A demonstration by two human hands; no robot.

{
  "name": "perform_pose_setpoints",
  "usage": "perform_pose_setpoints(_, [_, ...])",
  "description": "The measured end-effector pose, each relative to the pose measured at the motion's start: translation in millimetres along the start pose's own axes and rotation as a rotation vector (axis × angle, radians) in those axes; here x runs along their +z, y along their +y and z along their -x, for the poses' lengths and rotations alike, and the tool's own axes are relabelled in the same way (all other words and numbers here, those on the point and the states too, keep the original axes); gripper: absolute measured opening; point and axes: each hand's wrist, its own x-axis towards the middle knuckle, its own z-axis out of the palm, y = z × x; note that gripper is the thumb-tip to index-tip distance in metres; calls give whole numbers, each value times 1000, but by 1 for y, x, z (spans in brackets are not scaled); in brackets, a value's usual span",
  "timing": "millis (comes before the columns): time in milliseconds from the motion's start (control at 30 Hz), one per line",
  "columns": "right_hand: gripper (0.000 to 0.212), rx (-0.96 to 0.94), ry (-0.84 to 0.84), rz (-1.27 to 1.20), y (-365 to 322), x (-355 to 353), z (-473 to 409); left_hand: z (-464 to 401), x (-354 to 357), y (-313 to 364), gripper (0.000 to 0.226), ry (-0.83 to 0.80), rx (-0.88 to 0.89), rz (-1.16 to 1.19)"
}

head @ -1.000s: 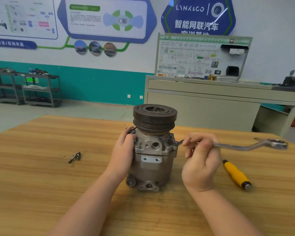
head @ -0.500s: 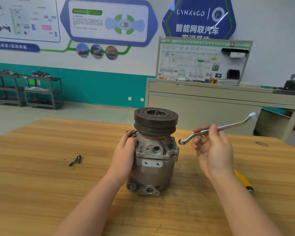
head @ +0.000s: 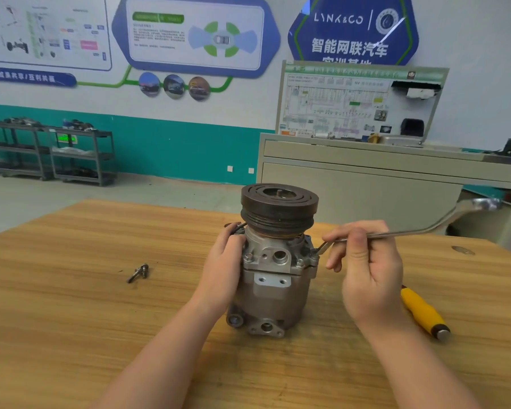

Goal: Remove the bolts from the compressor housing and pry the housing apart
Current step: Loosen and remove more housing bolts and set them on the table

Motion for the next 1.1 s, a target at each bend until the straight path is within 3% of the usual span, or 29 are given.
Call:
perform_pose_setpoints(200, [28,-309,-16,185,-2,19,13,1,1,-1,32,26,54,-88])
perform_pose_setpoints(300, [29,-286,96,152,-1,27,19,1,1,-1,34,34,52,-88])
perform_pose_setpoints(433, [21,-12,334,-147,-7,32,16,1,1,-1,36,30,46,-92])
perform_pose_setpoints(567, [21,536,500,-354,7,17,1,0,1,-2,42,30,35,-58])
perform_pose_setpoints(700, [17,1025,406,-673,25,3,-20,-3,0,-3,43,15,54,-93])
perform_pose_setpoints(800, [20,1166,320,-867,28,-3,-25,-5,-1,-6,43,9,68,-118])
perform_pose_setpoints(867, [25,1159,358,-957,27,-8,-25,-6,-1,-7,42,12,67,-97])
perform_pose_setpoints(933, [26,1072,417,-896,24,-12,-25,-6,-1,-7,42,15,64,-81])
perform_pose_setpoints(1100, [24,629,335,-326,7,-11,-19,-5,-1,-7,42,10,67,-84])
